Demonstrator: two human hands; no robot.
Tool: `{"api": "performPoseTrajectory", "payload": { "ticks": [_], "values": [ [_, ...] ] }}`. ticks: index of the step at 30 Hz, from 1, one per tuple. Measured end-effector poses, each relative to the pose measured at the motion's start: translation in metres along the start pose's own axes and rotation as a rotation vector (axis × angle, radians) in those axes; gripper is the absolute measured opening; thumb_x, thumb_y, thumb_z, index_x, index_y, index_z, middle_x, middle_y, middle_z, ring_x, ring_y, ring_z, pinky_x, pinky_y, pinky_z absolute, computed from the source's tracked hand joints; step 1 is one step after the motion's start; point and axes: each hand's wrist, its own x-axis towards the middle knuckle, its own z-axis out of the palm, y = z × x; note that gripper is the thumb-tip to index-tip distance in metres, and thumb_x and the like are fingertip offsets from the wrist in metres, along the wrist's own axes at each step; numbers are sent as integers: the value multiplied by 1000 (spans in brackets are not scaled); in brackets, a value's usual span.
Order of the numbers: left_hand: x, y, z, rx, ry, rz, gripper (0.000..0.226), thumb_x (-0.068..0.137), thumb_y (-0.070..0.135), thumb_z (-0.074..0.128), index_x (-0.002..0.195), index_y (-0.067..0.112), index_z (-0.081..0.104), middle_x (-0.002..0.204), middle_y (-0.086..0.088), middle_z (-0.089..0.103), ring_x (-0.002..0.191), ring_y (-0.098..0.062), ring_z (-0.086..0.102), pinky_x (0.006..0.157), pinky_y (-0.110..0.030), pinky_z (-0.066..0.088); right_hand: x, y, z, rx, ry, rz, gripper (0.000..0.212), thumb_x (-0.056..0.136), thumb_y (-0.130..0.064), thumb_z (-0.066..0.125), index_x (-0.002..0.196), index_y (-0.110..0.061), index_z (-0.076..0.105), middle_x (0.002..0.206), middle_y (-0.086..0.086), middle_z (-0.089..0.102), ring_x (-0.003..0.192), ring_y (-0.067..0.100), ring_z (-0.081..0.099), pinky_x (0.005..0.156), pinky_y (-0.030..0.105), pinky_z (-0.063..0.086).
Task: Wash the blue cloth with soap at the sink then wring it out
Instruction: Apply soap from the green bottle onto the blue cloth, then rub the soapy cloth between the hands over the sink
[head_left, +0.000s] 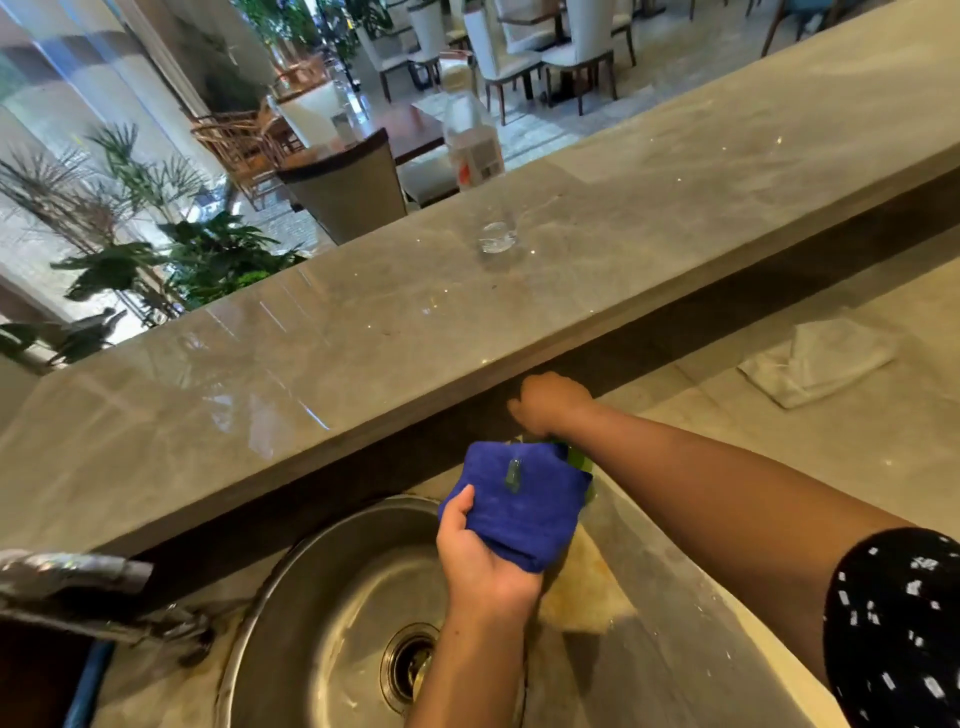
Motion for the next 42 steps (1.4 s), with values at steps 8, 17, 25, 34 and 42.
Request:
{"api": "performPoseTrajectory", "payload": {
  "ticks": [8, 17, 25, 34, 42],
  "values": [
    [-56, 56, -30, 97, -100, 18, 34, 90, 18, 61, 121, 8, 65, 106, -22, 76, 101, -40, 67, 93, -52, 49, -66, -19, 0, 90, 326, -109, 29, 99, -31, 51, 74, -17, 54, 84, 7, 65, 81, 27, 60, 65, 31, 35],
    [-124, 136, -115, 141, -164, 24, 25, 91, 17, 58, 99, -1, 74, 99, -25, 76, 73, -40, 76, 84, -50, 50, -197, -121, 58, 1124, -286, 159, 70, 89, -70, 46, 90, -7, 77, 98, 15, 76, 97, 30, 71, 92, 42, 51],
    [-155, 191, -187, 210, -234, -15, 31, 85, 22, 59, 91, 0, 81, 101, -22, 77, 75, -38, 77, 81, -47, 51, -257, -186, 124, 1212, -359, 292, 68, 76, -76, 54, 103, -18, 79, 107, 11, 77, 95, 28, 73, 73, 32, 53],
    [-171, 211, -231, 338, -161, -33, 31, 95, 24, 58, 115, 5, 71, 111, -21, 75, 95, -39, 72, 83, -47, 53, -272, -199, 147, 1146, -184, 26, 23, 92, -23, 66, 111, -10, 68, 108, 15, 75, 99, 30, 72, 88, 45, 56],
    [-168, 178, -217, 91, -72, 50, 38, 99, 34, 53, 123, 8, 68, 113, -20, 75, 109, -38, 67, 88, -51, 51, -302, -227, 150, 512, 252, -610, 11, 93, -34, 63, 92, -26, 55, 76, -8, 62, 69, 5, 62, 59, 18, 52]
  ]
}}
